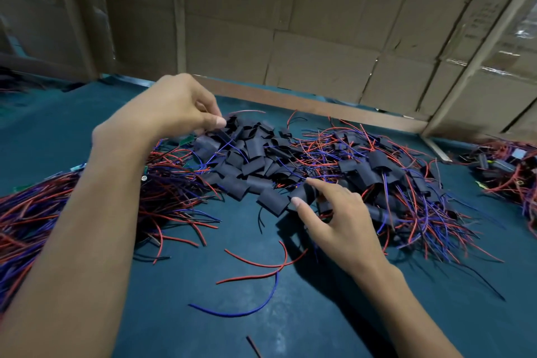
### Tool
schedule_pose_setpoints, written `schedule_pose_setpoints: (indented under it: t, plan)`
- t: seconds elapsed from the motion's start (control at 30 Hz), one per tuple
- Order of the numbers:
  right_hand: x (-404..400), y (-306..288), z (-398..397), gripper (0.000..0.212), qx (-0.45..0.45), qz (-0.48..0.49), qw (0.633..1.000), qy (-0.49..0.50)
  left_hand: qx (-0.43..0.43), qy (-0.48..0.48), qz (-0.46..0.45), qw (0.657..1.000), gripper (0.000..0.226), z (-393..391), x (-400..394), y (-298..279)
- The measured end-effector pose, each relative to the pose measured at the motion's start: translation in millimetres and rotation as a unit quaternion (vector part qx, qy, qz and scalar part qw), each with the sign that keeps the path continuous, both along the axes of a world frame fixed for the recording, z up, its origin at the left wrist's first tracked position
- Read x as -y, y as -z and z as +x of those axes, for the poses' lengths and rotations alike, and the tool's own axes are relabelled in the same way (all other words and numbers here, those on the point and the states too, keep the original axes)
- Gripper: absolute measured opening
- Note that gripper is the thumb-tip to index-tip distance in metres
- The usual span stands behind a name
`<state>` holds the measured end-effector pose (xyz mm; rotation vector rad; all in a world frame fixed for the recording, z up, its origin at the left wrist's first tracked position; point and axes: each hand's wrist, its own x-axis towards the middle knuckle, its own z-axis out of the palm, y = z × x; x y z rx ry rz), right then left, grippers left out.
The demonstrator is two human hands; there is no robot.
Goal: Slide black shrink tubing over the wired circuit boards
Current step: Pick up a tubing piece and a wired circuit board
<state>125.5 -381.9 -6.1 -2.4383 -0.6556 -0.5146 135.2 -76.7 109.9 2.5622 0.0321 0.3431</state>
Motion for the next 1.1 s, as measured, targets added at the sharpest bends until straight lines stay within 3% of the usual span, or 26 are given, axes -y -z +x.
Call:
schedule_pose_setpoints:
  t: [0.17, 0.27, 0.37, 0.47, 0.53, 0.6, 0.73, 0.9, 1.03, 1.1]
  plan:
    - [-1.3, -0.7, -1.8, 0.050, -0.002, 0.049, 0.999, -0.009, 0.105, 0.047, -0.028, 0.993, 0.011, -2.0, 7.5, -5.9]
    - [-3.8, -1.1, -2.1, 0.049, -0.092, 0.199, 0.975, -0.028, 0.161, 0.112, -0.124, 0.973, 0.012, -4.4, 19.7, -12.9]
    - [-7.2, -5.8, 1.5, 0.054, -0.223, 0.392, 0.889, -0.076, 0.179, 0.189, -0.218, 0.941, 0.024, -7.8, 37.7, -19.4]
    - [-8.1, -8.5, 6.8, 0.069, -0.315, 0.530, 0.774, -0.143, 0.172, 0.229, -0.307, 0.908, 0.019, -8.1, 61.6, -20.4]
    - [-7.8, -12.4, 5.6, 0.059, -0.353, 0.560, 0.727, -0.181, 0.139, 0.239, -0.370, 0.887, 0.013, -5.6, 81.4, -16.4]
    - [-8.2, -17.5, 2.6, 0.039, -0.372, 0.572, 0.703, -0.201, 0.089, 0.236, -0.423, 0.870, 0.010, -1.5, 99.6, -8.3]
    - [-5.0, -26.8, -0.5, 0.025, -0.374, 0.585, 0.693, -0.194, -0.008, 0.210, -0.485, 0.849, 0.011, 8.7, 116.9, 14.2]
    - [-3.7, -33.6, -4.6, 0.030, -0.415, 0.532, 0.709, -0.203, -0.064, 0.155, -0.547, 0.820, 0.015, 19.3, 123.8, 33.5]
    - [-6.0, -31.0, -5.9, 0.027, -0.443, 0.472, 0.741, -0.181, -0.066, 0.135, -0.560, 0.815, 0.018, 22.7, 126.7, 40.0]
    - [-6.8, -30.8, -6.3, 0.023, -0.444, 0.485, 0.732, -0.180, -0.097, 0.124, -0.535, 0.830, 0.029, 22.3, 128.9, 40.6]
